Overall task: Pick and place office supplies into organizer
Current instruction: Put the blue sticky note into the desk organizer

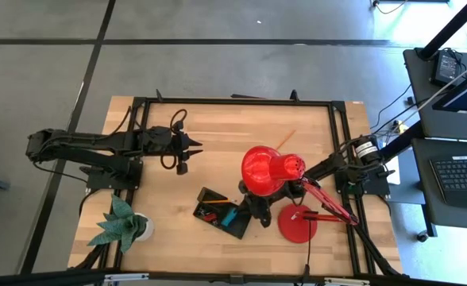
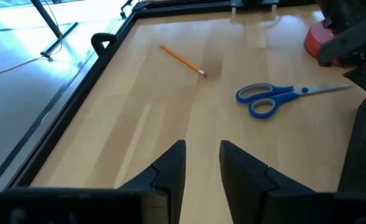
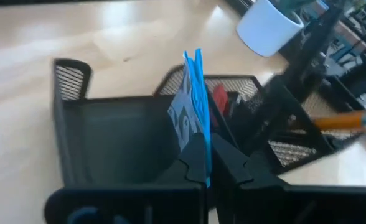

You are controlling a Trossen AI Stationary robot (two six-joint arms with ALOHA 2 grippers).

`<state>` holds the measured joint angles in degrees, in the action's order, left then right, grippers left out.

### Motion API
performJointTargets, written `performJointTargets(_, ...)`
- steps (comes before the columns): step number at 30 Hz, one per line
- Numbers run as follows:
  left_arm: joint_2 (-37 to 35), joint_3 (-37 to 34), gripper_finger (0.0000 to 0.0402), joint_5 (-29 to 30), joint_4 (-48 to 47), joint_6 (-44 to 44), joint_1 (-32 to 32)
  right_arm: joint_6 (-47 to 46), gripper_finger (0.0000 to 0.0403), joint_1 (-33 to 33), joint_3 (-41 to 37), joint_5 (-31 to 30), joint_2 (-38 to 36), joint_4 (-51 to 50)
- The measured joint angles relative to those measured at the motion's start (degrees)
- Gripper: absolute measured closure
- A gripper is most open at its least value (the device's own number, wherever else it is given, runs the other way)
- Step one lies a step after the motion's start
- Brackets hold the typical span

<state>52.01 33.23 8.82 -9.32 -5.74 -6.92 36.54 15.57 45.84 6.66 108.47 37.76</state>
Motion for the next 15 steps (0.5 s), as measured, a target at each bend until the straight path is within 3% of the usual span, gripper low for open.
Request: performJointTargets(15, 0.0, 0.0, 0.0309, 0.0, -0.9, 0.0, 0.0, 2.9, 0.0384, 0.0, 0.1, -3.8, 0.0, -2.2)
